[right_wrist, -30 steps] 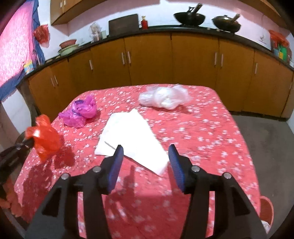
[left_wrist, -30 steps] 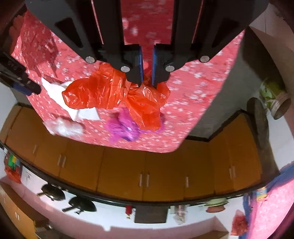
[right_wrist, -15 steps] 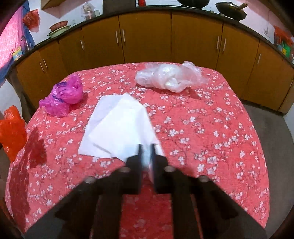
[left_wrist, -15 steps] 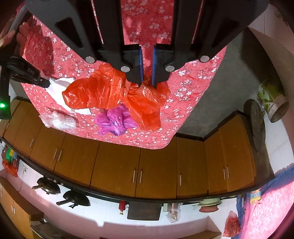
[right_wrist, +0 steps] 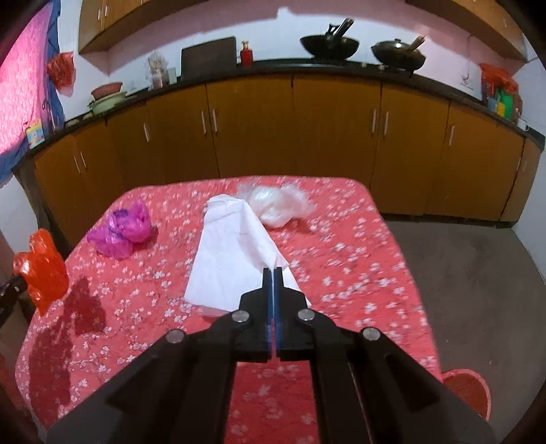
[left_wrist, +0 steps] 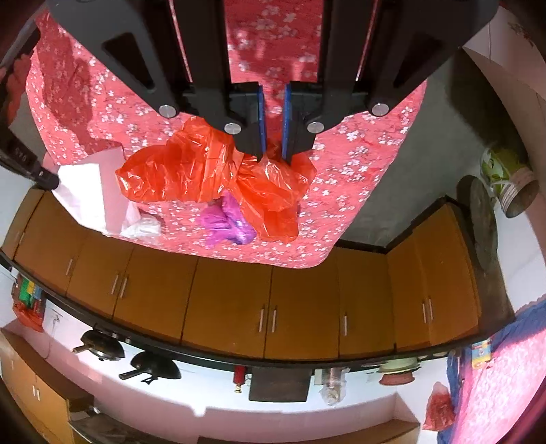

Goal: Collect trash
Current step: 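Grasp the white paper with the right tool while the left tool holds red bags, then carry the red bags and white paper to the orange basket and open both tools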

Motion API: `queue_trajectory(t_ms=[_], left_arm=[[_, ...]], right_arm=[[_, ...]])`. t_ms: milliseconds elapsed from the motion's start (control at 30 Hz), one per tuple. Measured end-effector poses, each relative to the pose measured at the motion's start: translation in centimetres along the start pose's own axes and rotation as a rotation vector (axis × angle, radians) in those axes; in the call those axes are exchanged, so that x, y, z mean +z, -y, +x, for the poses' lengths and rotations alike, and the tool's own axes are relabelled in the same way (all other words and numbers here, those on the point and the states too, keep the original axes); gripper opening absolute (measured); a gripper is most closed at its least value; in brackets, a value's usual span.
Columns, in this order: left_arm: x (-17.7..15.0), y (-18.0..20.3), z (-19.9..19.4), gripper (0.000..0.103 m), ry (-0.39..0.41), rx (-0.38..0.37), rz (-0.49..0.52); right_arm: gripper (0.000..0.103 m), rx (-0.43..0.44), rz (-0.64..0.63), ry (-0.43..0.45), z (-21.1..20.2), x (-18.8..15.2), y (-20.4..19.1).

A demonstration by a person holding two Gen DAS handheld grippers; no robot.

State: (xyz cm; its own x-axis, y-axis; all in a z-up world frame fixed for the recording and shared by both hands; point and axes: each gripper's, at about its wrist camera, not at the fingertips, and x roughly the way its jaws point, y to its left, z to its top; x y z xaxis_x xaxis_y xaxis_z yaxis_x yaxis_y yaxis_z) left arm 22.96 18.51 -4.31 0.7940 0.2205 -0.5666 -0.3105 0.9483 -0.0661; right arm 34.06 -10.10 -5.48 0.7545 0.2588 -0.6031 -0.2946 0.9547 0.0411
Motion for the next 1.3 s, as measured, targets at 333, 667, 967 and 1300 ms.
queue_trajectory(t_ms=[333, 667, 967, 1300], left_arm=[[0.2, 3.1, -1.4, 0.007, 0.021, -0.029, 0.065], [0.1, 7.0, -3.0, 0.008, 0.034, -0.065, 0.126], [-0.2, 10.8, -4.2, 0.008, 0.041, -0.105, 0.176], [-1.2, 16.1, -5.2, 0.007, 0.037, -0.172, 0.243]], right_arm=[[0.003, -0.015, -0.014, 0.07, -4.2, -0.2, 1.1], [0.003, -0.042, 0.008, 0.113, -7.8, -1.0, 3.6], [0.003, -0.084, 0.045, 0.148, -10.5, -1.9, 6.9], [0.003, -0.161, 0.096, 0.178, -13.4, -3.6, 11.4]])
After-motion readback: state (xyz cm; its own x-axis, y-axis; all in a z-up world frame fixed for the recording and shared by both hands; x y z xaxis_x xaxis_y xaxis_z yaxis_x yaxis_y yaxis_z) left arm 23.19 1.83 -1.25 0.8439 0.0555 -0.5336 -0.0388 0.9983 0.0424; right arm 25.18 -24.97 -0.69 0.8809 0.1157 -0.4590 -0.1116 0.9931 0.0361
